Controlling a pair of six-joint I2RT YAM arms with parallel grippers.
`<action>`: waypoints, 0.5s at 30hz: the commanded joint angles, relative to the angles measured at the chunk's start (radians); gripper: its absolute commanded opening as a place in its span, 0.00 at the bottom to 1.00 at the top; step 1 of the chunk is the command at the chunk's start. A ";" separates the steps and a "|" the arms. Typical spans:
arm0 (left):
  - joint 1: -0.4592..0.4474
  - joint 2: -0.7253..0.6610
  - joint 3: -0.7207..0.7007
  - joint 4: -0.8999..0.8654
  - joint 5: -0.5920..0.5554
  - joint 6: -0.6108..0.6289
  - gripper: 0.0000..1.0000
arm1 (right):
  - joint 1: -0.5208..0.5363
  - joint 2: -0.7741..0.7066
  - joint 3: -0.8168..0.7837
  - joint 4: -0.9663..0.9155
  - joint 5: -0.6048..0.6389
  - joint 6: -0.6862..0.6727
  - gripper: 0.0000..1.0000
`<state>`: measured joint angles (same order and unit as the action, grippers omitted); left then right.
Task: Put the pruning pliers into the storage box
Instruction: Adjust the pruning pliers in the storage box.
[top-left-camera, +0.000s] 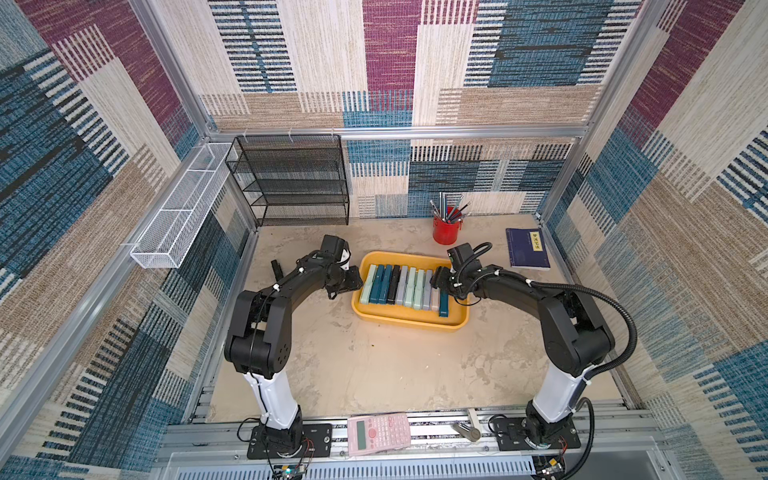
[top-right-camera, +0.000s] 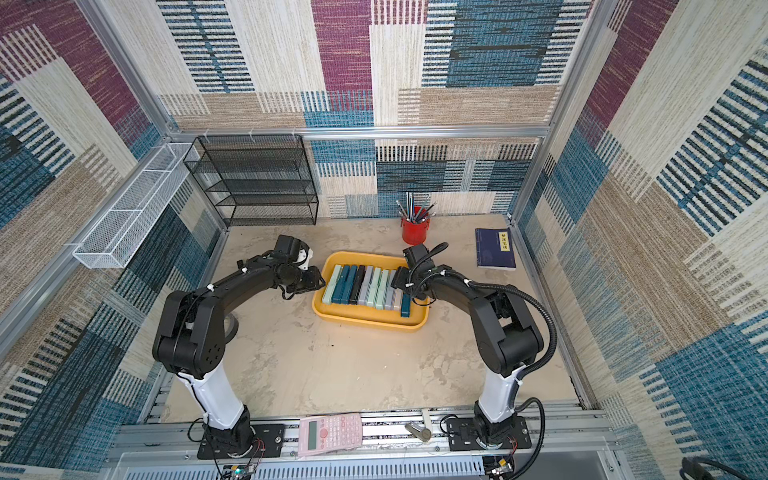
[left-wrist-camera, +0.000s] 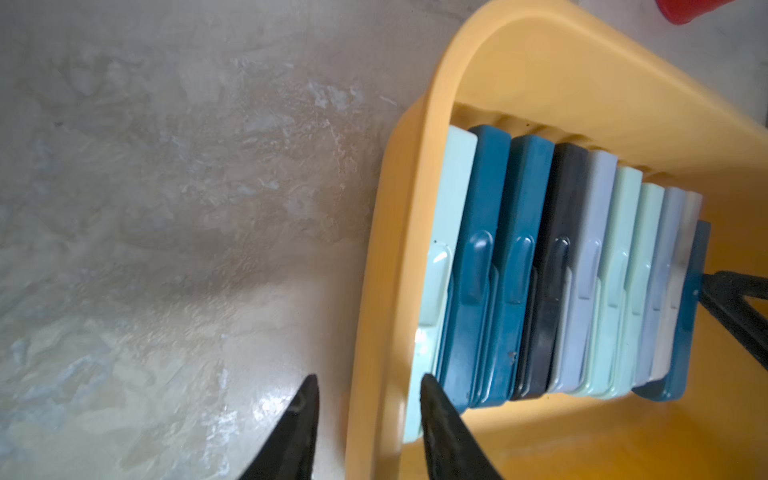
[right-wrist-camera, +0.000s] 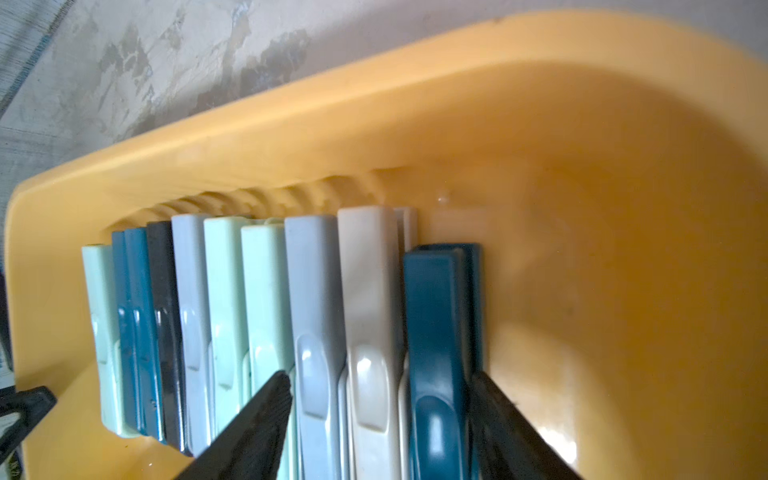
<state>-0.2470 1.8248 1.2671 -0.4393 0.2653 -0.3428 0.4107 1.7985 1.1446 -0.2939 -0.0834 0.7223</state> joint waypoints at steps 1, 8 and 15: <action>0.000 -0.014 -0.012 0.031 0.023 -0.018 0.41 | 0.000 -0.009 -0.009 0.065 -0.048 0.027 0.70; -0.001 -0.040 -0.047 0.045 0.032 -0.037 0.41 | -0.006 -0.014 -0.025 0.087 -0.072 0.020 0.70; 0.012 -0.098 -0.052 -0.014 -0.024 -0.015 0.45 | -0.055 -0.089 -0.037 0.043 0.005 -0.071 0.70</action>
<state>-0.2443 1.7557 1.2133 -0.4236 0.2855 -0.3641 0.3721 1.7382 1.1118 -0.2596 -0.1207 0.7013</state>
